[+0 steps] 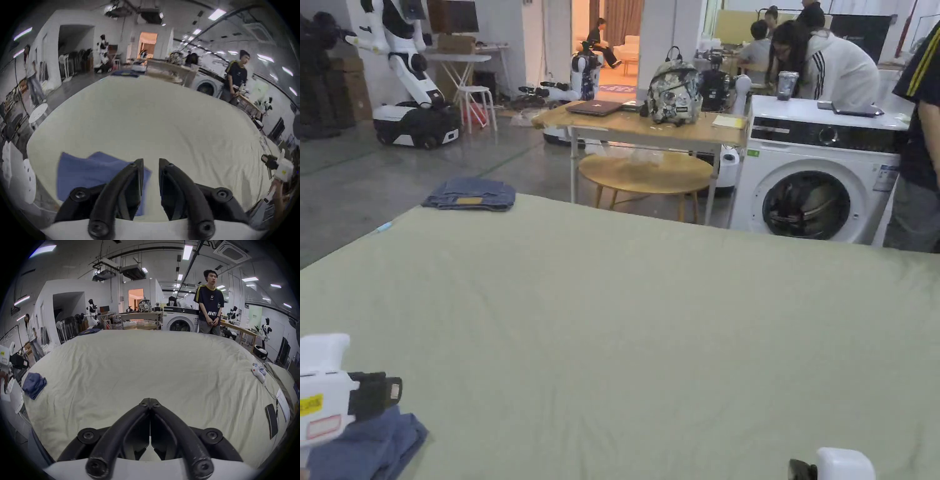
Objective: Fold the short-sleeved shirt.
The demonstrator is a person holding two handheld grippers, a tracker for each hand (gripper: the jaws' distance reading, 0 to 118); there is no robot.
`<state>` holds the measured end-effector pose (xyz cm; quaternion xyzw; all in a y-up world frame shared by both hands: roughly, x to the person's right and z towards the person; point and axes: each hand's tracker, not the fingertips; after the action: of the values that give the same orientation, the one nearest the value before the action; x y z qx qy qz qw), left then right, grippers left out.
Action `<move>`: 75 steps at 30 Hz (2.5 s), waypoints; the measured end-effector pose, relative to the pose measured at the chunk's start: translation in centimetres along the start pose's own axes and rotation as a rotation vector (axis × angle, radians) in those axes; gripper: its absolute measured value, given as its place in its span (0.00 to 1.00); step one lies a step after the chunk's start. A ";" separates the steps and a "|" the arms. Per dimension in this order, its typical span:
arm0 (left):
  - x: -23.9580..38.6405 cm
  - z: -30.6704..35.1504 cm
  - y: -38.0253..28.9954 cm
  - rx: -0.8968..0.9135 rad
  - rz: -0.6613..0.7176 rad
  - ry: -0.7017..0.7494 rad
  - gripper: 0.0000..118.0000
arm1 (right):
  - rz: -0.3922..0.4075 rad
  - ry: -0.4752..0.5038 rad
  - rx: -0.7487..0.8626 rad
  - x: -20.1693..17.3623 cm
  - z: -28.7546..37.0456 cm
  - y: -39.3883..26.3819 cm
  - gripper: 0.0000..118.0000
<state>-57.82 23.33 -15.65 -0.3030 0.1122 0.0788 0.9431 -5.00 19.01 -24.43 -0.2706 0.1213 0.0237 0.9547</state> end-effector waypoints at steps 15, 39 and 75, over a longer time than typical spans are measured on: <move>23.5 -1.6 -3.8 0.307 -0.183 -0.041 0.00 | -0.040 -0.082 0.187 2.5 1.5 2.8 0.00; 26.8 0.0 -3.1 0.486 -0.093 -0.025 0.00 | -0.046 -0.108 0.347 2.6 2.3 3.0 0.00; 26.0 0.3 -2.5 0.628 -0.085 -0.054 0.44 | -0.065 -0.118 0.381 4.0 2.2 3.3 0.84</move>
<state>-32.17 23.66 -20.78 0.0008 0.0931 0.0087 0.9956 -0.99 22.86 -25.26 -0.0868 0.0589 -0.0147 0.9944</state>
